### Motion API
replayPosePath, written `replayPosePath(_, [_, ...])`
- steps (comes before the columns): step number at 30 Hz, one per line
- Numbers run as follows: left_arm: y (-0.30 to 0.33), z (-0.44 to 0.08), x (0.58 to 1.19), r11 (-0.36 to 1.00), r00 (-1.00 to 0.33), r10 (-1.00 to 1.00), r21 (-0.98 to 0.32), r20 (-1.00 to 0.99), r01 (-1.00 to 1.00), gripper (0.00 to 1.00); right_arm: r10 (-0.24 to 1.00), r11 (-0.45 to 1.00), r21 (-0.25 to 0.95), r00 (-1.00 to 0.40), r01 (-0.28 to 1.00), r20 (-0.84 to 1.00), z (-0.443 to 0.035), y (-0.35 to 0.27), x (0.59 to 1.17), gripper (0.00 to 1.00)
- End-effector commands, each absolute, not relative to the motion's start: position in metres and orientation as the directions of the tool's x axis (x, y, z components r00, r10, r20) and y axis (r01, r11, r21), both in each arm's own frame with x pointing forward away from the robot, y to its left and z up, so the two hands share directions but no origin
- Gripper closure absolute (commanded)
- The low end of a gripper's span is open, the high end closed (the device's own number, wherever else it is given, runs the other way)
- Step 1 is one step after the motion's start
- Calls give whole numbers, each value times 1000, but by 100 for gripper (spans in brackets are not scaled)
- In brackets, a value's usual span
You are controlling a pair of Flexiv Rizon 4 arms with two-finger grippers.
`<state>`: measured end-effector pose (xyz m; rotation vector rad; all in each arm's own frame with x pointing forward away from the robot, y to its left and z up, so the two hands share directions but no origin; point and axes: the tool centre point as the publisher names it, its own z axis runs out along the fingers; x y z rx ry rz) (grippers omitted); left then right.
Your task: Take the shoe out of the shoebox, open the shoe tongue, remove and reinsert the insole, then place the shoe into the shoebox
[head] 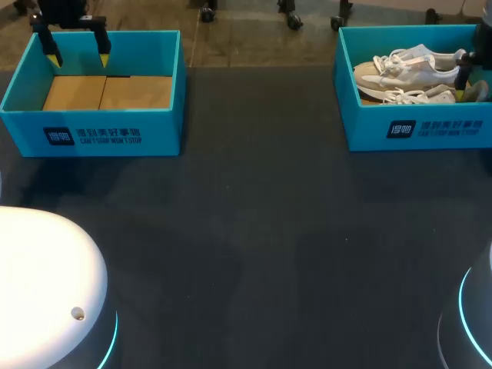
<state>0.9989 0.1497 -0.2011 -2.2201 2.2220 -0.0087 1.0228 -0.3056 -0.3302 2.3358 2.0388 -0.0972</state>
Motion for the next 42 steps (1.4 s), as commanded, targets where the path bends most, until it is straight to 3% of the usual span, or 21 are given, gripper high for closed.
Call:
replayPosePath(1, [150,-201,999,0,0,-1000,-3,2,-1000,0,987,-132,-13,131,991,-90,-325,-306,1021,9])
replayPosePath(7, [150,-201,999,0,0,-1000,-3,2,-1000,0,989,-119,-15,117,993,-87,-328,-311,1025,7])
replayPosePath(14, [150,-201,999,0,0,-1000,-3,2,-1000,0,997,-10,-23,8,1000,-80,-337,-313,1036,19])
replayPosePath(19, [150,-201,999,0,0,-1000,-3,2,-1000,0,995,20,-23,-22,1000,-96,-339,-313,1039,16])
replayPosePath(25, [150,-201,999,0,0,-1000,-3,2,-1000,0,996,24,-34,-27,999,-90,-347,-317,1038,3])
replayPosePath(34, [150,-201,999,0,0,-1000,-3,2,-1000,0,997,42,-35,-44,998,-63,-357,-322,1039,14])
replayPosePath(36, [150,-201,999,0,0,-1000,-3,2,-1000,0,997,45,-37,-47,998,-62,-358,-322,1039,25])
replayPosePath(42, [150,-201,999,0,0,-1000,-3,2,-1000,0,996,61,-55,-64,997,-59,-363,-321,1037,33])
